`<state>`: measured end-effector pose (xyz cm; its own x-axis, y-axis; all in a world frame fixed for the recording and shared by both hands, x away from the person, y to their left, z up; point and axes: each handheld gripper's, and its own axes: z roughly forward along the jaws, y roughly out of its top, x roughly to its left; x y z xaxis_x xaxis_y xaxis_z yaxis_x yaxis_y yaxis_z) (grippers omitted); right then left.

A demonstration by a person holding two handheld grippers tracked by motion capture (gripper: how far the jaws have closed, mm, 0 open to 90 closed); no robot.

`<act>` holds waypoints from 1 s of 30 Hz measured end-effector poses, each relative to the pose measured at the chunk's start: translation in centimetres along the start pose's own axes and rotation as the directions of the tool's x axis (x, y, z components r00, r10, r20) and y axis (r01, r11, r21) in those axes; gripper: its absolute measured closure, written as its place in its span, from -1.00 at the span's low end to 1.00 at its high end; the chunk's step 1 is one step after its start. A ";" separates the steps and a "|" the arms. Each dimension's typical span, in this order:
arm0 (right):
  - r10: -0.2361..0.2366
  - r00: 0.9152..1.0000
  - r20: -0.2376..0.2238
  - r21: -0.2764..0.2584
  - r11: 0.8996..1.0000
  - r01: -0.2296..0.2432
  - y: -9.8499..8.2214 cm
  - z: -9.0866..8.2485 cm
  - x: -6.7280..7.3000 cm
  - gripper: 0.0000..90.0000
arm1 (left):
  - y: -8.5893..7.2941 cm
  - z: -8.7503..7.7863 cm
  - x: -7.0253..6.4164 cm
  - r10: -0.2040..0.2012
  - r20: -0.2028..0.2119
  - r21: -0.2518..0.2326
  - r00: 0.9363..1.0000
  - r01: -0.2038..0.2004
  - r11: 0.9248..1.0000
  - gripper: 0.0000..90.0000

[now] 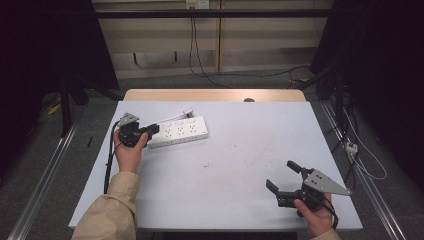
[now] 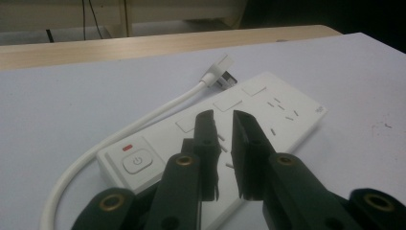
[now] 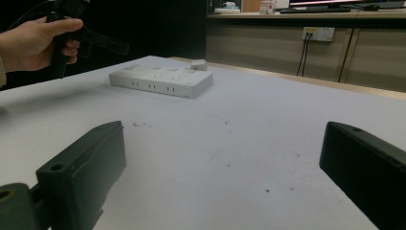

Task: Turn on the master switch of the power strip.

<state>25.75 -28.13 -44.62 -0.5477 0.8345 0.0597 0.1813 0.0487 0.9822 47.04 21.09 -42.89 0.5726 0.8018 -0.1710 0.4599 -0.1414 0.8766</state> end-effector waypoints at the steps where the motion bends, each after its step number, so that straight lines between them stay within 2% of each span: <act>1: 0.000 1.000 0.000 0.000 1.000 0.000 0.0 0.0 0.0 -0.97 | 0.0 0.0 0.0 -0.001 0.003 0.000 1.000 0.001 1.000 0.81; 18: 0.001 1.000 -0.003 0.000 1.000 -0.001 0.0 0.0 0.0 -0.97 | -0.3 0.4 0.7 -0.012 -0.021 0.018 1.000 0.013 1.000 0.97; 26: 0.001 1.000 -0.004 -0.002 1.000 -0.001 0.0 0.0 0.0 -0.97 | 0.6 0.8 0.6 0.012 -0.025 0.040 1.000 -0.011 0.999 1.00; 30: -0.001 1.000 -0.004 -0.003 1.000 0.001 0.1 0.0 0.0 -0.97 | 0.8 1.0 0.6 0.004 -0.029 0.042 1.000 -0.003 0.999 1.00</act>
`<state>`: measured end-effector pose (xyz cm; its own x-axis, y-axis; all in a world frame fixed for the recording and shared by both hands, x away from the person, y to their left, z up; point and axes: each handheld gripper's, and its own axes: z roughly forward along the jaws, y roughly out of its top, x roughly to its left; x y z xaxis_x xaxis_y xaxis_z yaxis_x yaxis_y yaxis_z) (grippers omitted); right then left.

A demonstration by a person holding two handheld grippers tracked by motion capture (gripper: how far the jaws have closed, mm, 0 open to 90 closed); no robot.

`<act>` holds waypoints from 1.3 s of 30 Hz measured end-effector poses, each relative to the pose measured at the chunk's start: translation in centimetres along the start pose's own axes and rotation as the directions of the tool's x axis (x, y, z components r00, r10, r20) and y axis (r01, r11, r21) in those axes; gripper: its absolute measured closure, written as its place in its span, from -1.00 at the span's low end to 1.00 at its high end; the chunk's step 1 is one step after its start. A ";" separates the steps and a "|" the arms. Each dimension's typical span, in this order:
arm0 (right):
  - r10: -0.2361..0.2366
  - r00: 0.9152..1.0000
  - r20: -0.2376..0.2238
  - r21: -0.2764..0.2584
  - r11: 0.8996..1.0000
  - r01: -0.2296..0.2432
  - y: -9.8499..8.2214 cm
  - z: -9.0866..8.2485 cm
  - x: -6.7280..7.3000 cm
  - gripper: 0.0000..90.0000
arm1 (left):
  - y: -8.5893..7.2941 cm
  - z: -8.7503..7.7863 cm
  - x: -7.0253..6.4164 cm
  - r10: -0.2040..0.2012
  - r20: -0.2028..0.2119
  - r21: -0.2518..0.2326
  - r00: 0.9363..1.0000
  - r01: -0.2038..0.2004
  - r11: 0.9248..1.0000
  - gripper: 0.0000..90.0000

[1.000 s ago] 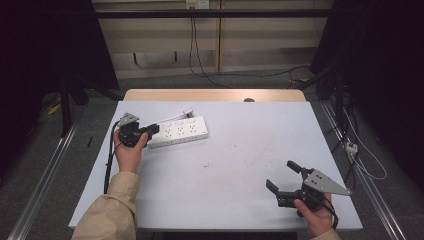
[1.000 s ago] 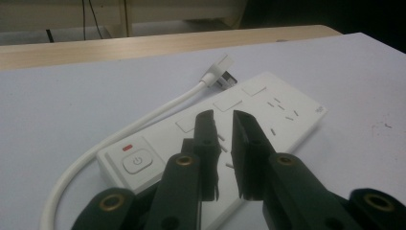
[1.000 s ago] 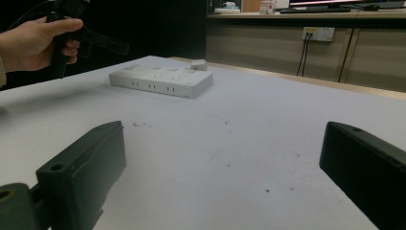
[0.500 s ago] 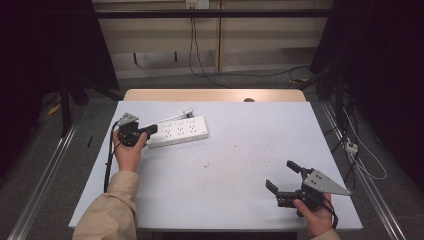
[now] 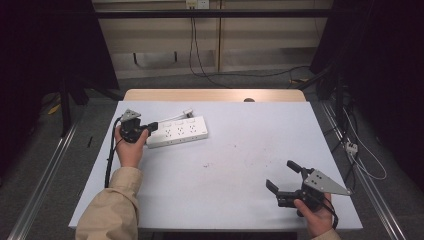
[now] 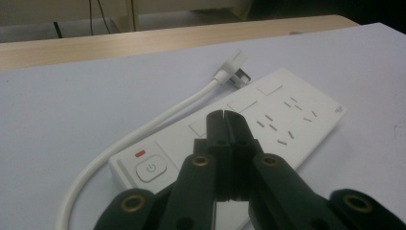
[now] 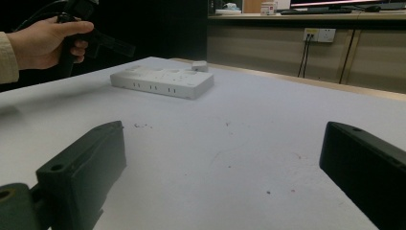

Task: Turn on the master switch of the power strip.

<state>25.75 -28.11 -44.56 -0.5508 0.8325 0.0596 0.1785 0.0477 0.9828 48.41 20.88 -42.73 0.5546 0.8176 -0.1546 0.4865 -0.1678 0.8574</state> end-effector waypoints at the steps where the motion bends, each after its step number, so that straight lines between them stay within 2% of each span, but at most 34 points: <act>1: 0.000 1.000 0.000 0.000 1.000 0.000 0.0 0.0 0.0 -0.97 | 0.0 0.0 0.1 -0.006 0.001 -0.001 1.000 0.006 1.000 1.00; 14: 0.002 1.000 -0.001 0.001 1.000 -0.002 0.0 0.1 0.0 -0.97 | -0.4 0.4 0.7 -0.018 -0.024 0.024 1.000 0.019 1.000 1.00; 18: 0.009 1.000 0.002 -0.003 1.000 -0.009 0.0 0.1 0.0 -0.97 | -0.5 0.5 0.9 -0.012 -0.030 0.032 0.999 0.013 0.999 1.00; 39: 0.010 1.000 -0.002 -0.005 1.000 -0.010 0.0 0.1 0.0 -0.97 | -0.8 0.9 1.7 -0.026 -0.071 0.045 0.997 0.029 0.999 1.00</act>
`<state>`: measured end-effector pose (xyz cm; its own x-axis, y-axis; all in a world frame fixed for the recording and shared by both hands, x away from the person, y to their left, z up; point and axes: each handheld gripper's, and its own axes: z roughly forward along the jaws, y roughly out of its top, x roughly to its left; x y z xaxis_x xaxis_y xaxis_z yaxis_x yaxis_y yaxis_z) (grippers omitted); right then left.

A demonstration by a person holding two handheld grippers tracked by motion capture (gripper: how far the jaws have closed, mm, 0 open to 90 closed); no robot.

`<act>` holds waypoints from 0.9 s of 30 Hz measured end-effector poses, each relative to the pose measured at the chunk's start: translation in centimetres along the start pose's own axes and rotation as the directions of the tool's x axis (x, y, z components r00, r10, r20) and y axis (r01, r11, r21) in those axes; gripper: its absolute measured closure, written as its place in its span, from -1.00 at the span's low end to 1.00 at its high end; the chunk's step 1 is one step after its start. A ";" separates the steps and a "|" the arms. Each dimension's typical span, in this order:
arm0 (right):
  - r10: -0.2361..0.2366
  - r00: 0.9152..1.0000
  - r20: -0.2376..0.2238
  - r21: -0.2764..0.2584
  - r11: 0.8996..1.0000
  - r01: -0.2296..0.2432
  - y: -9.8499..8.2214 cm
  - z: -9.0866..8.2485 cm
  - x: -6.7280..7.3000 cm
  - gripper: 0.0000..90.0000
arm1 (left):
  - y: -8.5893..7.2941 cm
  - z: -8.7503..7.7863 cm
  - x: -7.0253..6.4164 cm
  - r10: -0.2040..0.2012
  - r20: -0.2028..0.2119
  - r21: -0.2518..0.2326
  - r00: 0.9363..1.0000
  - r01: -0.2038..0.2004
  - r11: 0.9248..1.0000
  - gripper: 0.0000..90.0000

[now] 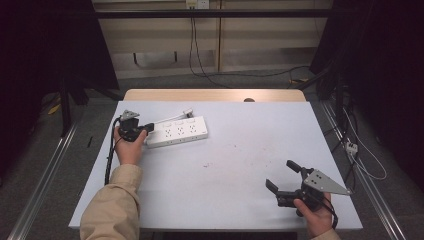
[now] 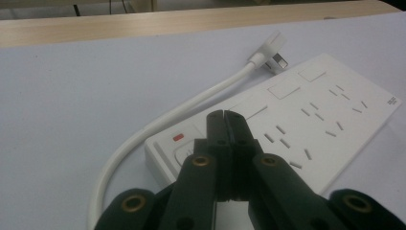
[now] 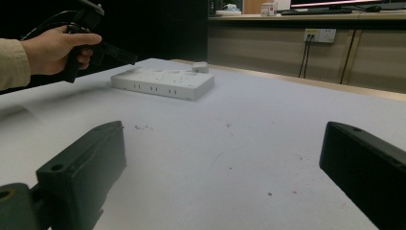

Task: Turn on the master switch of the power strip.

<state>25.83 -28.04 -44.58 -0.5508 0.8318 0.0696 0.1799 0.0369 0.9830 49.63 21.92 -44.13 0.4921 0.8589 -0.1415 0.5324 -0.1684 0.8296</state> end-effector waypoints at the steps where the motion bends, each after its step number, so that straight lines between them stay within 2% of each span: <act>1: 0.001 1.000 -0.001 0.000 1.000 -0.001 0.0 0.0 0.0 -0.97 | 0.0 0.0 0.1 0.003 -0.002 0.005 1.000 -0.003 1.000 1.00; 27: 0.003 1.000 -0.001 -0.002 1.000 -0.003 0.0 0.0 -0.1 -0.97 | -0.2 0.2 0.7 0.006 -0.038 0.010 0.999 -0.005 1.000 1.00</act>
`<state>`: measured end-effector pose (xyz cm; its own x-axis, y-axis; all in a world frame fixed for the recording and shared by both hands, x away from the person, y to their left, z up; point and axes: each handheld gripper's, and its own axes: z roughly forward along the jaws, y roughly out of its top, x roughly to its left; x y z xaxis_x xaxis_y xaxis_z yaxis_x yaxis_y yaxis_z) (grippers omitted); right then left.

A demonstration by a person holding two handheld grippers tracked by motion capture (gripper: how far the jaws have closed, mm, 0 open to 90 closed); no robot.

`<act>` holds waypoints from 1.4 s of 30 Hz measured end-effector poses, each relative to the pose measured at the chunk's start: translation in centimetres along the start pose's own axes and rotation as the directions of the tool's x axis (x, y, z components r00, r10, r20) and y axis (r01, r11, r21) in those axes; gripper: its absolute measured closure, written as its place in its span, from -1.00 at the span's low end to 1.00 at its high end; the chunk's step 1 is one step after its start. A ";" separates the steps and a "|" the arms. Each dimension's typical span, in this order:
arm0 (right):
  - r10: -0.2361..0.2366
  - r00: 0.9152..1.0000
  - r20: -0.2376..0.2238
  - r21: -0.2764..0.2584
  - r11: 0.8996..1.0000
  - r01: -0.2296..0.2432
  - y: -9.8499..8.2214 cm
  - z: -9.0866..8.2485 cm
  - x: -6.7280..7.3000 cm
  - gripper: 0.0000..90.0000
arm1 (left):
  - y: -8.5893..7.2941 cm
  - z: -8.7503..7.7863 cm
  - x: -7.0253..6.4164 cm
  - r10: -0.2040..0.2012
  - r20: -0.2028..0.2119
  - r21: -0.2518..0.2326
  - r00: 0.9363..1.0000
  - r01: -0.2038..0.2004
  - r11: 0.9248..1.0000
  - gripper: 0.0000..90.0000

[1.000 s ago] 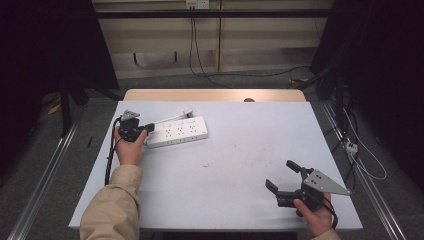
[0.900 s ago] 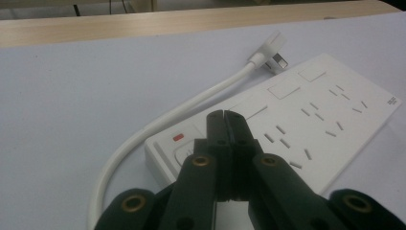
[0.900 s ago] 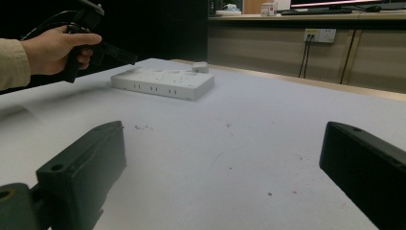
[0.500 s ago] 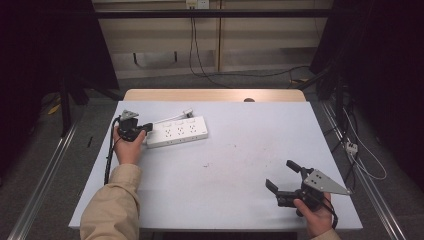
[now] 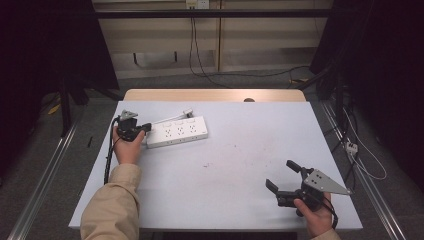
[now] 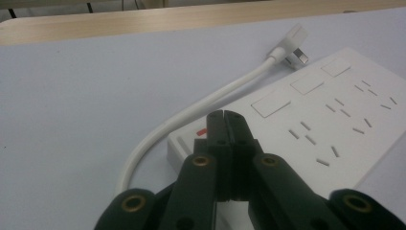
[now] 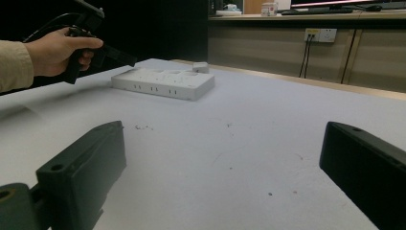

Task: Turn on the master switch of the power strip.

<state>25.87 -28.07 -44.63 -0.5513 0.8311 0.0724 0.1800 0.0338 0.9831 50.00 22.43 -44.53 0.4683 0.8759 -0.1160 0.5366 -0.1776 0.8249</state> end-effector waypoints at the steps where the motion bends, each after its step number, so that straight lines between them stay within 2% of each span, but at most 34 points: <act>1: 0.000 1.000 -0.001 0.000 1.000 0.000 0.0 0.0 0.0 -0.97 | 0.0 0.0 0.0 0.000 -0.002 0.001 1.000 0.000 1.000 1.00; 27: 0.003 1.000 0.001 -0.002 1.000 -0.003 0.0 0.0 0.0 -0.97 | -0.1 0.5 0.2 0.004 -0.010 0.011 1.000 -0.004 1.000 1.00; 42: -0.001 1.000 0.001 -0.006 1.000 0.001 0.0 0.0 0.0 -0.96 | -0.3 0.7 0.2 0.003 0.001 0.017 1.000 -0.003 1.000 1.00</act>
<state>25.86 -28.11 -44.59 -0.5510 0.8314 0.0717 0.1750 0.0310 0.9841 50.40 22.33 -45.12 0.4709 0.8748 -0.1138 0.5467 -0.1881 0.8159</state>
